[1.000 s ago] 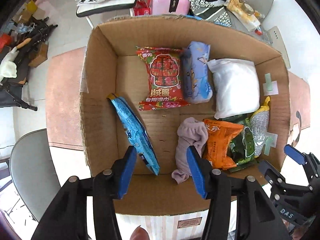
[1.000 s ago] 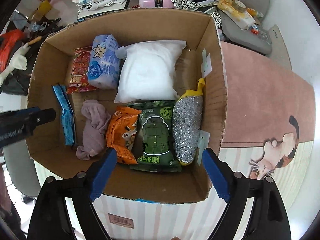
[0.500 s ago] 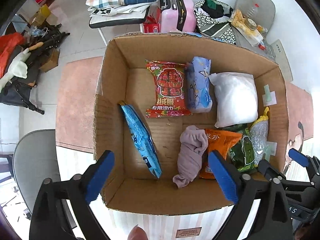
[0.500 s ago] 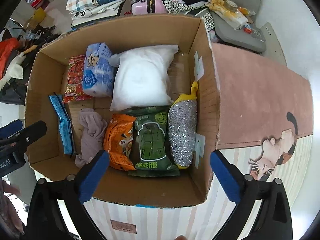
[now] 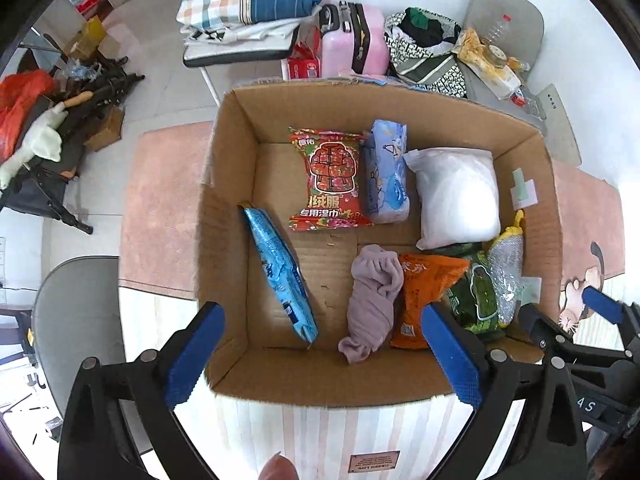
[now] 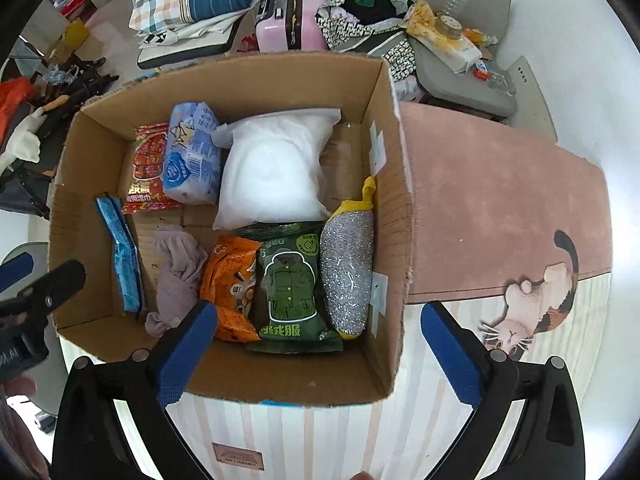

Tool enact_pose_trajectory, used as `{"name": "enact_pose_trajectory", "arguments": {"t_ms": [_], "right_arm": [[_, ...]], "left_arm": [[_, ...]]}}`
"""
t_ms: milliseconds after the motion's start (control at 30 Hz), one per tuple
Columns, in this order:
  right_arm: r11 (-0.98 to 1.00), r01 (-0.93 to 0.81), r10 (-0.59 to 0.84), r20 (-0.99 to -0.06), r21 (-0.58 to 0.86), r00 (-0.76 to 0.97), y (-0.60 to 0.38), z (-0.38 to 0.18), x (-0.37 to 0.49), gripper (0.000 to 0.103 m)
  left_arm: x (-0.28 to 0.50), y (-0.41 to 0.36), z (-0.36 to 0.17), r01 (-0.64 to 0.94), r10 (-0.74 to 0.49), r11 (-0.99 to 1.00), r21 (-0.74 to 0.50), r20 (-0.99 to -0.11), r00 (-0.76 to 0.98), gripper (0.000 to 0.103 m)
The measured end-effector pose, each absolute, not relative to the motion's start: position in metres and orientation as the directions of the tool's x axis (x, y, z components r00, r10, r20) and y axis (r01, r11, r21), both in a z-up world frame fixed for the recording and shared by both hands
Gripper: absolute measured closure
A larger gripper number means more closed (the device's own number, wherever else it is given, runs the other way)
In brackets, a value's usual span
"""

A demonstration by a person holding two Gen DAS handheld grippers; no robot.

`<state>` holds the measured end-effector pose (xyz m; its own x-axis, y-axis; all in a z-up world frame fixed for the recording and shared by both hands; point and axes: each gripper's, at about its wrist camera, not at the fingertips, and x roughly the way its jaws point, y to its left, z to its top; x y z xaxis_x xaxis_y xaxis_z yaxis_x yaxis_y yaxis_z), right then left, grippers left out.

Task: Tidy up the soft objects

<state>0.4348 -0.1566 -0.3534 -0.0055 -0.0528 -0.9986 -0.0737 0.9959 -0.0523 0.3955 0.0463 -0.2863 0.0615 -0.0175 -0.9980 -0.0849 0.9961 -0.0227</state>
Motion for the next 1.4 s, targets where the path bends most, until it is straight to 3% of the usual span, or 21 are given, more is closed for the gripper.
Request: {"name": "enact_pose_trajectory", "arguments": {"t_ms": [300, 867, 1400], "right_arm": [[0.996, -0.074, -0.037, -0.991, -0.046, 0.127, -0.158, -0.283, 0.398, 0.000], [0.994, -0.112, 0.041, -0.929, -0.001, 0.369, -0.159, -0.099, 0.279, 0.000], [0.994, -0.111, 0.048, -0.887, -0.004, 0.460, -0.180, -0.013, 0.206, 0.000]], "left_arm": [[0.343, 0.040, -0.223, -0.104, 0.021, 0.995, 0.000, -0.979, 0.205, 0.002], [0.234, 0.029, -0.069, -0.111, 0.005, 0.993, -0.047, -0.904, 0.427, 0.002], [0.170, 0.016, -0.007, -0.087, 0.002, 0.995, -0.048, -0.865, 0.502, 0.002]]}}
